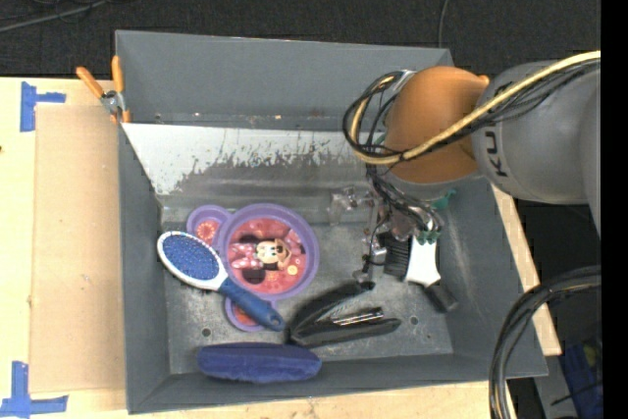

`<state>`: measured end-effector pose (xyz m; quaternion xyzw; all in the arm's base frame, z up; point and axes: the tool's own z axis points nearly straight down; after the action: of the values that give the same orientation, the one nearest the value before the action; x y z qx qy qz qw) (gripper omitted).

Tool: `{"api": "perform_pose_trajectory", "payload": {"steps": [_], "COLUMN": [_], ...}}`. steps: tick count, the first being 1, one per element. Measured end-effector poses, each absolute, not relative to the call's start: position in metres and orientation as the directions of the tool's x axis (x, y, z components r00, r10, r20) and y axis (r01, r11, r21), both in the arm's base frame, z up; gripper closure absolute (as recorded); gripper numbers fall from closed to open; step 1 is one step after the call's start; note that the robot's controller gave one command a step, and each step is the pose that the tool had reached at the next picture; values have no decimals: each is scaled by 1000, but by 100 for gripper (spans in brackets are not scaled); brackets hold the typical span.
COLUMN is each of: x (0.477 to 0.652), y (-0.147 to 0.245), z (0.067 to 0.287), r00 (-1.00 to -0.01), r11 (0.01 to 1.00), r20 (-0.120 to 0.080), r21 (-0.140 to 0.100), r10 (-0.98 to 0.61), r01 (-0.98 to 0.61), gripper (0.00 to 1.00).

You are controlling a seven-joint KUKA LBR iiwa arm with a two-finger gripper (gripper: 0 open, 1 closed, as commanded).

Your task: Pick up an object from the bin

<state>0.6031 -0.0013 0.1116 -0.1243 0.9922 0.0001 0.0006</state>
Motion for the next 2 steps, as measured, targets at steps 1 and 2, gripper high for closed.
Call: {"api": "perform_pose_trajectory", "payload": {"steps": [1, 2], "x": [598, 602], "y": [19, 36], "z": [91, 82], "r00": [-998, -957], "r11": [998, 957], "r20": [2, -2], "r21": [1, -3], "r10": [-59, -290], "r01": [-59, -290], "gripper": [0, 0]}}
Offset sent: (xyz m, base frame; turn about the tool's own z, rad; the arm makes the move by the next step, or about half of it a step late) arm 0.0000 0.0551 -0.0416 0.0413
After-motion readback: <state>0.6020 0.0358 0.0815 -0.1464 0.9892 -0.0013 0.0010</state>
